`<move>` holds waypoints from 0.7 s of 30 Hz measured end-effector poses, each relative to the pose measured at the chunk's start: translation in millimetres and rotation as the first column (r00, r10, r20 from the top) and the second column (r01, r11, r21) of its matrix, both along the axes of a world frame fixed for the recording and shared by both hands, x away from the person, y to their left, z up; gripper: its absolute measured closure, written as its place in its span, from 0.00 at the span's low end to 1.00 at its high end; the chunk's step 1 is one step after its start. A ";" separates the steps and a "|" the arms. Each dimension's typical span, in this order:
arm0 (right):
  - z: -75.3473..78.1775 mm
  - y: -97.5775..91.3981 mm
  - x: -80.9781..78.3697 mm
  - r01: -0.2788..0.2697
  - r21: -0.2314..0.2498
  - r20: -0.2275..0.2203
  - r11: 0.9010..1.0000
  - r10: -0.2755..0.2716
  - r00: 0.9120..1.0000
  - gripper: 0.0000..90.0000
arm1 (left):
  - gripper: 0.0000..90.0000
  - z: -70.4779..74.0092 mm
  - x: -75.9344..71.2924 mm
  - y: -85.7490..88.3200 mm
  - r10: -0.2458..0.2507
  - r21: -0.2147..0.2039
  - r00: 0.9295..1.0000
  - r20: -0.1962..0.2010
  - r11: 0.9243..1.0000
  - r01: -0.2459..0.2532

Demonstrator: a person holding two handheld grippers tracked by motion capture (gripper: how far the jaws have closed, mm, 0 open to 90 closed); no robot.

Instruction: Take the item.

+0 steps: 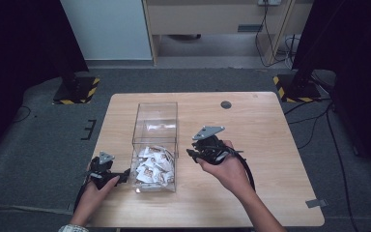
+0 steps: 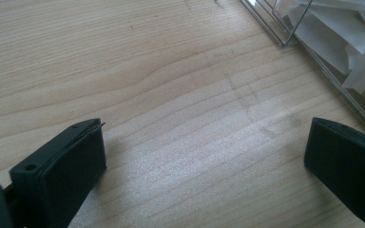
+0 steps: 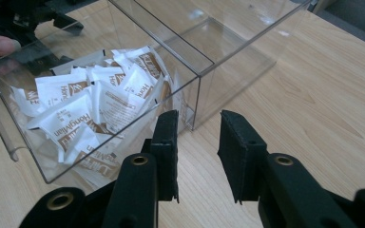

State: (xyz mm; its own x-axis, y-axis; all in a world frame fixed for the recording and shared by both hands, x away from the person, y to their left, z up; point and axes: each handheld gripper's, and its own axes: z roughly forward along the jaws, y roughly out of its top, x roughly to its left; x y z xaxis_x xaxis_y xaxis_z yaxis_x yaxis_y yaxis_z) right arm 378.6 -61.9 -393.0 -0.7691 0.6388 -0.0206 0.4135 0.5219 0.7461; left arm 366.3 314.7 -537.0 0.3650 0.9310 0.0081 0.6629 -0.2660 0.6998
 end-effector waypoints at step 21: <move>0.4 33.9 -3.9 -0.077 0.024 -0.011 0.997 0.078 0.997 0.84 | 0.00 0.0 0.1 0.0 -0.001 0.000 1.000 0.000 1.000 0.001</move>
State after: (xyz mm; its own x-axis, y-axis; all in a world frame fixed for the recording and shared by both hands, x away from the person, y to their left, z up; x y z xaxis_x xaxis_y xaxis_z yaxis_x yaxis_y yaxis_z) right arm 374.7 -28.0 -392.6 -0.8164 0.5775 0.0030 0.3812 0.5349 0.7540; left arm 366.4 314.7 -537.0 0.3664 0.9304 0.0080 0.6626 -0.2669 0.6998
